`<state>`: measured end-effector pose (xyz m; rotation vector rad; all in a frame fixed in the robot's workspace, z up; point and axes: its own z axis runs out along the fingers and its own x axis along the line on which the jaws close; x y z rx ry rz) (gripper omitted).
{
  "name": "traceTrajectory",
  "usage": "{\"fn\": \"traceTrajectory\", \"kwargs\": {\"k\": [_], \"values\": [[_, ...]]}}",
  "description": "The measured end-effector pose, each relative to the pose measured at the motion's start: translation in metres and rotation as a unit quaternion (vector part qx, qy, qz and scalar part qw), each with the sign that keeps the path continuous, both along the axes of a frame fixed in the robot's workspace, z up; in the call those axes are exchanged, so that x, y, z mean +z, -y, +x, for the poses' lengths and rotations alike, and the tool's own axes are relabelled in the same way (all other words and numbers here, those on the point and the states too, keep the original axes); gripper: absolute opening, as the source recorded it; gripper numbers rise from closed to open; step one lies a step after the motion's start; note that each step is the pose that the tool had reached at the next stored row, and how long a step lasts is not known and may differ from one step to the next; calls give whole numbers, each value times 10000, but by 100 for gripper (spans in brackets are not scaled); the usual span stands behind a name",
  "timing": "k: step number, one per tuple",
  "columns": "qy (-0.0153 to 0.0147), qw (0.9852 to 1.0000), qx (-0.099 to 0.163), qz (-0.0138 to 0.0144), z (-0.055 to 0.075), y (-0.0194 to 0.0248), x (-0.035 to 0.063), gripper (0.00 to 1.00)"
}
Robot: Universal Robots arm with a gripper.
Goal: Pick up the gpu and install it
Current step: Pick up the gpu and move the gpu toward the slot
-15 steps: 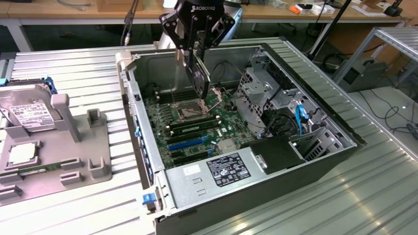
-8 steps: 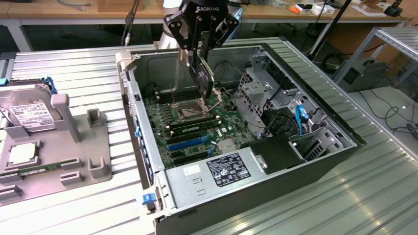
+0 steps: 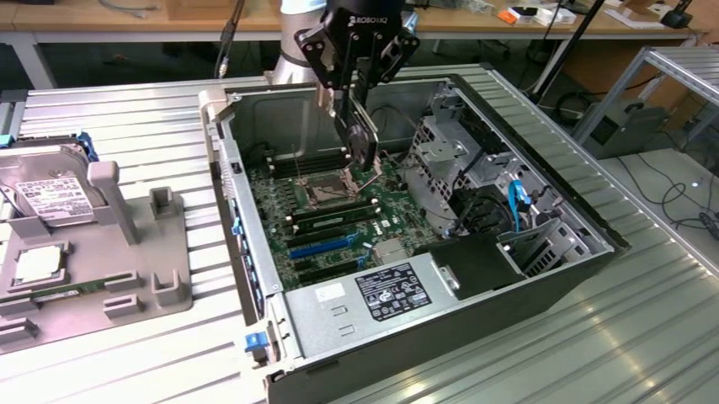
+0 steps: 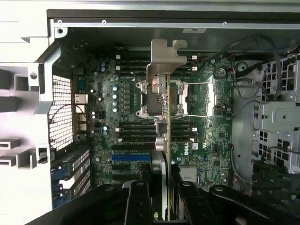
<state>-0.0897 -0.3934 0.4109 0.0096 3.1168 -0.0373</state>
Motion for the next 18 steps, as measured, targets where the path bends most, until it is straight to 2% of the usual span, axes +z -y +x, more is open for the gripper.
{"fn": "traceTrajectory", "kwargs": {"k": [6,18], "values": [[0,10000,0,-24,125,0,-39,27],[0,10000,0,-67,220,0,-130,27]]}}
